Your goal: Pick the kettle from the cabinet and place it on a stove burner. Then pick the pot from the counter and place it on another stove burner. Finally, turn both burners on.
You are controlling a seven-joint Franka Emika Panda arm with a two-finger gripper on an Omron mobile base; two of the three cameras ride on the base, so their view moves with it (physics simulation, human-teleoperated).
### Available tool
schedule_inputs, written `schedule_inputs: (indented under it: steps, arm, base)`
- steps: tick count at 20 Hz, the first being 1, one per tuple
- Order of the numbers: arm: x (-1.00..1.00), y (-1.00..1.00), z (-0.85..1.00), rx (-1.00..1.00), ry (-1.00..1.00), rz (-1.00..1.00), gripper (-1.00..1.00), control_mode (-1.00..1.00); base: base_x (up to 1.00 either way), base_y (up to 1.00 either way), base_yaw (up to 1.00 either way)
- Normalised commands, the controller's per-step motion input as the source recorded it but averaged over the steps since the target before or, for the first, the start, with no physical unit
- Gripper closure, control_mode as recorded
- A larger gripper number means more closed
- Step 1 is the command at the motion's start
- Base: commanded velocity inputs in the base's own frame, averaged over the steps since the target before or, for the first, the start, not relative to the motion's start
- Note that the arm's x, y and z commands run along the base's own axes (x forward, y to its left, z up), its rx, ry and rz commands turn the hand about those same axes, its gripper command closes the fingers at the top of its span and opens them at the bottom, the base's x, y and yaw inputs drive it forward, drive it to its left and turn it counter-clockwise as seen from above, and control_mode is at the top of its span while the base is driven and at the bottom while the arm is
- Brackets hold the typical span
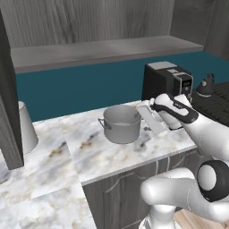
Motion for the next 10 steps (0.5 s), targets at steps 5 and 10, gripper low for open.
schedule_inputs:
  steps: [5, 10]
  arm:
    - [0.18, -0.02, -0.13, -0.02, 0.0, -0.05, -1.0, -1.0]
    - [0.21, 0.0, -0.12, -0.03, 0.0, -0.05, -1.0, -1.0]
  base:
    - [0.0, 0.0, 0.0]
    - [0.0, 0.0, 0.0]
